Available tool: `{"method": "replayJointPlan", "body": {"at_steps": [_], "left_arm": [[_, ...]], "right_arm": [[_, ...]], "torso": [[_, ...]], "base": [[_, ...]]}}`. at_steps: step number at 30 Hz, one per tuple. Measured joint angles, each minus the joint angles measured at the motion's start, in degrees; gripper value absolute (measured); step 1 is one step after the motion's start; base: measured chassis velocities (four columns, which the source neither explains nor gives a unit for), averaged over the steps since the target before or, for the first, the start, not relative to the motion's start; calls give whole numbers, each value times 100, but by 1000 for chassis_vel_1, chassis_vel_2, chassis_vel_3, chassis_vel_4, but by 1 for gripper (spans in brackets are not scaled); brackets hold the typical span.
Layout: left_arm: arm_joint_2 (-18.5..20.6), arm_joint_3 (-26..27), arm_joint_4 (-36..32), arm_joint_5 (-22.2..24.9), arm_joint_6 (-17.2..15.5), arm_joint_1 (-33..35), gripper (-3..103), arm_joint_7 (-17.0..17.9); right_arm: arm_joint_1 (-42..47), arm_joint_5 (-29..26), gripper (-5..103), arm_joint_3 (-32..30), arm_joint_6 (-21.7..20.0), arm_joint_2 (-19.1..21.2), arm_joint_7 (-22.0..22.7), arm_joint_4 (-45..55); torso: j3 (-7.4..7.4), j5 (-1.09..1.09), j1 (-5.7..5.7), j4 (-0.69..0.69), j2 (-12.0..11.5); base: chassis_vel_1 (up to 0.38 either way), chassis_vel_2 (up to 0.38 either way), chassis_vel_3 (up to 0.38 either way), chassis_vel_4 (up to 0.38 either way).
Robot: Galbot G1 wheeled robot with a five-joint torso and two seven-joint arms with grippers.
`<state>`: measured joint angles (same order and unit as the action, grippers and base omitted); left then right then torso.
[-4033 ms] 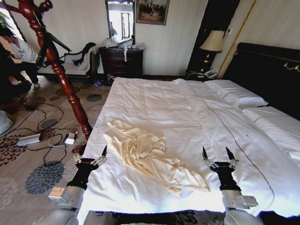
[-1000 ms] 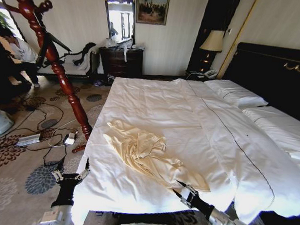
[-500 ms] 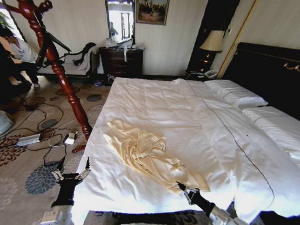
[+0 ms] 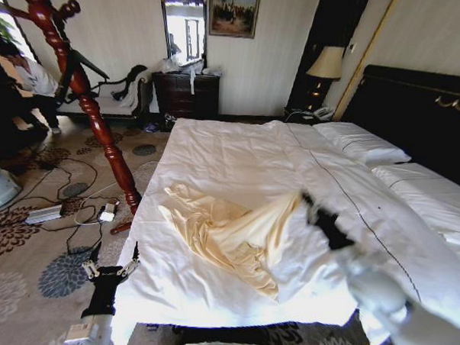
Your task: Pick up the clothes from the bed and hang them on the clothes hanger.
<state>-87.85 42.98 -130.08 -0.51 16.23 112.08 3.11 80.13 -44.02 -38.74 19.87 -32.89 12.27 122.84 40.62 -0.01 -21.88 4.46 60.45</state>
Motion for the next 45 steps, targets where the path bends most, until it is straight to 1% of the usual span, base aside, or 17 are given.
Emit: {"method": "replayJointPlan", "body": {"at_steps": [2, 7, 10, 13, 17, 20, 22, 24, 25, 28, 29, 30, 32, 34, 35, 39, 45], "left_arm": [[-1, -4, -4, -4, 0, -2, 100, -2], [18, 43, -54, 40, 11, 26, 100, -3], [28, 66, -58, 69, 27, 32, 100, 0], [19, 71, -48, 98, 75, 38, 100, 9], [-12, 44, 4, 93, 134, 51, 100, 9], [-19, 34, 34, 88, 161, 65, 100, 7], [-21, 20, 51, 81, 180, 76, 100, 5], [-17, 11, 51, 74, 180, 65, 100, 3], [-17, 11, 51, 74, 180, 65, 100, 3], [-12, -6, 50, 59, 169, 38, 100, 3], [-10, -12, 54, 48, 161, 24, 100, -3], [-10, -12, 54, 48, 161, 24, 100, -3], [-2, -14, 99, 43, 154, 3, 100, -6], [28, 3, 178, 46, 133, -52, 100, -5], [28, 3, 178, 46, 133, -52, 100, -5], [114, 21, 369, 85, 52, -208, 100, -6], [210, -29, 553, 102, -84, -397, 100, -4]], "right_arm": [[-603, -554, 0, -1, -213, 54, 327, 5], [-1535, -1333, 0, 25, -523, 139, 725, 7], [-1919, -1558, 0, 32, -632, 199, 884, -135], [-2805, -2012, 0, 27, -883, 381, 1200, -593], [-3344, -2294, 0, -50, -1082, 534, 1458, -723], [-3357, -2221, 0, -135, -1123, 595, 1511, -638], [-2877, -1716, 0, -309, -1145, 657, 1512, -114], [-1987, -1105, 0, -105, -1127, 536, 1503, 385], [-1987, -1105, 0, -105, -1127, 536, 1503, 385], [-937, -358, 0, 449, -1066, 346, 1354, 679], [-527, 215, 0, 1004, -966, 223, 1116, 692], [-527, 215, 0, 1004, -966, 223, 1116, 692], [-341, 737, 0, 1783, -895, 115, 867, 577], [-339, 964, 0, 2649, -882, 30, 659, 369], [-339, 964, 0, 2649, -882, 30, 659, 369], [-208, 1133, 0, 3605, -917, -47, 403, 26], [328, 1271, 0, 4075, -1106, -164, 489, -23]], "torso": [[0, 1, 0, 1, 0], [0, 1, 0, 1, 0], [0, 1, 0, 1, 0], [0, 2, 0, 0, 0], [-1, -1, 0, 0, 0], [-1, 0, 0, 1, 0], [-2, -4, 0, 2, 0], [-2, -1, 1, 0, 1], [-2, -1, 1, 0, 1], [-1, 1, 0, 2, 1], [-2, 3, 0, 5, 1], [-2, 3, 0, 5, 1], [-2, 1, 1, 2, 1], [-1, -1, 1, -2, 1], [-1, -1, 1, -2, 1], [-1, 0, 0, 0, 1], [-1, 0, 1, 1, 1]], "base": [[0, 0, 0, 0], [0, 0, 0, 0], [0, 0, 0, 0], [0, 0, 0, 0], [0, 0, 0, 0], [0, 0, 0, 0], [0, 0, 0, 0], [0, 0, 0, 0], [0, 0, 0, 0], [0, 0, 0, 0], [0, 0, 0, 0], [0, 0, 0, 0], [0, 0, 0, 0], [0, 0, 0, 0], [0, 0, 0, 0], [0, 0, 0, 0], [0, 0, 0, 0]]}}
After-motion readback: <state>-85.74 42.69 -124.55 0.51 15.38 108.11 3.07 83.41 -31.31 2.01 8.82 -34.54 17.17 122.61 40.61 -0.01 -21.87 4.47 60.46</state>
